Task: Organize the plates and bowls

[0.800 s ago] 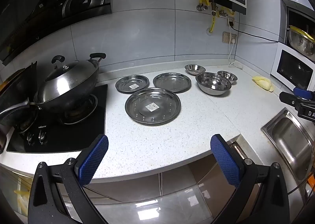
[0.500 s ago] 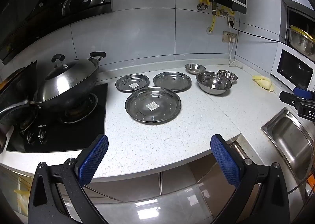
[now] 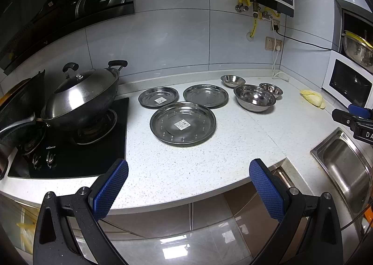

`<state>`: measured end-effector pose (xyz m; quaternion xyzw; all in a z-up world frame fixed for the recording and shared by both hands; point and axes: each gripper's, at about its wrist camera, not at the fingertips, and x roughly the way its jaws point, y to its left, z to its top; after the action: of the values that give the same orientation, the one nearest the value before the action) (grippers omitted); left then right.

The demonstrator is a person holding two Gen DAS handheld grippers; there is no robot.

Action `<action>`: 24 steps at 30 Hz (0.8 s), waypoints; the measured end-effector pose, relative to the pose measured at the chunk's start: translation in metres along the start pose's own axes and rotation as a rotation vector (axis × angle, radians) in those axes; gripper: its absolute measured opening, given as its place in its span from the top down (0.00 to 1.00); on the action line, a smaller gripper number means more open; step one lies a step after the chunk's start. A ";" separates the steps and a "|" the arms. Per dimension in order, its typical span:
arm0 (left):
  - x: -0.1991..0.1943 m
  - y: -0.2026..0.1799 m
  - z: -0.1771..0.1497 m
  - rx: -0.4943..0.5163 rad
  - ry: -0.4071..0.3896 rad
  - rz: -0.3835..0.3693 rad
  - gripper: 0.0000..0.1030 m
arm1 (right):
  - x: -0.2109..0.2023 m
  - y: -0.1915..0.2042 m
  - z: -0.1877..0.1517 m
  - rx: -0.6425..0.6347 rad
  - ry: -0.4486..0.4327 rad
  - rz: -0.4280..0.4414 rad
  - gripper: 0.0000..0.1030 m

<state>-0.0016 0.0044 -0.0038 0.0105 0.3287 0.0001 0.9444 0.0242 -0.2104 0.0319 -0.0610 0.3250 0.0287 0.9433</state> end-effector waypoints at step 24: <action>0.005 0.004 0.001 -0.008 0.004 0.005 0.01 | 0.003 0.005 0.000 0.002 0.003 0.002 0.20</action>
<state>0.0027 0.0086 -0.0056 0.0078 0.3306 0.0039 0.9437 0.0264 -0.2052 0.0297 -0.0599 0.3263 0.0292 0.9429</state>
